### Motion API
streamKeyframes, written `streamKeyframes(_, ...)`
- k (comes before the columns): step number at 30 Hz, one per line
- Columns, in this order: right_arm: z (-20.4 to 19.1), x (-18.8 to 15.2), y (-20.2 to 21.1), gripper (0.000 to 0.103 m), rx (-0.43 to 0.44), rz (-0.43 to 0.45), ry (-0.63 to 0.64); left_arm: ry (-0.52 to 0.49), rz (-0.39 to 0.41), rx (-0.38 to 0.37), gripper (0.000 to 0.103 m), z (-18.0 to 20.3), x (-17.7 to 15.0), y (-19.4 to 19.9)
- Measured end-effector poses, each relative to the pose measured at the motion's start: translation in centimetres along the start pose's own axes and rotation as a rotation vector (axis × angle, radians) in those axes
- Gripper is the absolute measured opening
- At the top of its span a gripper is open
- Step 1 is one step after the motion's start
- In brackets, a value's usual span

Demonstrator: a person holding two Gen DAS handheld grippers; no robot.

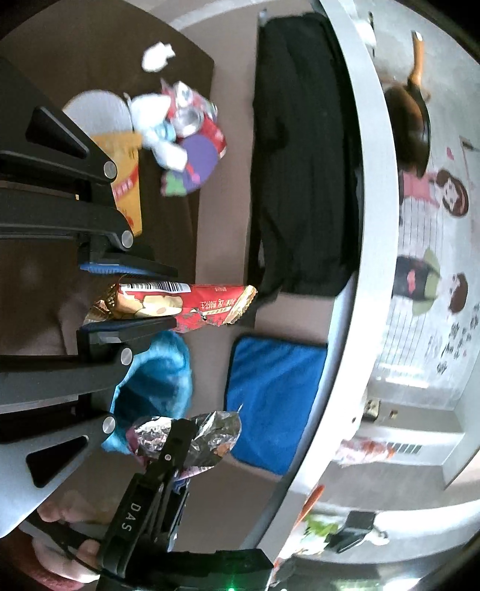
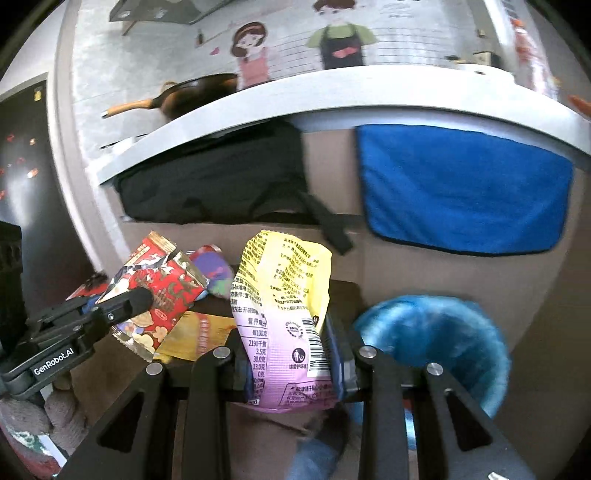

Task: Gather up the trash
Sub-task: 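Carry both wrappers over the blue-lined bin and open both grippers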

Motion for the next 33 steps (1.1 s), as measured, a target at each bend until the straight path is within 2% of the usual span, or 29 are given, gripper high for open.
streamKeyframes(12,8.7,-3.3,-0.1,0.028,-0.138,-0.028,-0.077,-0.088,-0.037,-0.033,0.02,6.5,-1.3,-7.0)
streamKeyframes(21,13.0,-5.6,-3.4,0.028,-0.13,-0.08,-0.149,-0.113,-0.11,-0.058,0.02,8.3,-2.0,-11.9)
streamKeyframes(33,16.3,-6.4,-4.7,0.029,-0.126,-0.078,-0.204,-0.096,-0.192,-0.096,0.02,9.9,-3.1,-16.0)
Point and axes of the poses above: each gripper's, at about its wrist camera, not at the fingertips, and y roughly against the way its jaws point, z to its right, x to its top, the point moved 7 cm from there along -y, roughly the way its jaws point, and after that the axes turned 11 degrees about y, right-handed, at the moved point
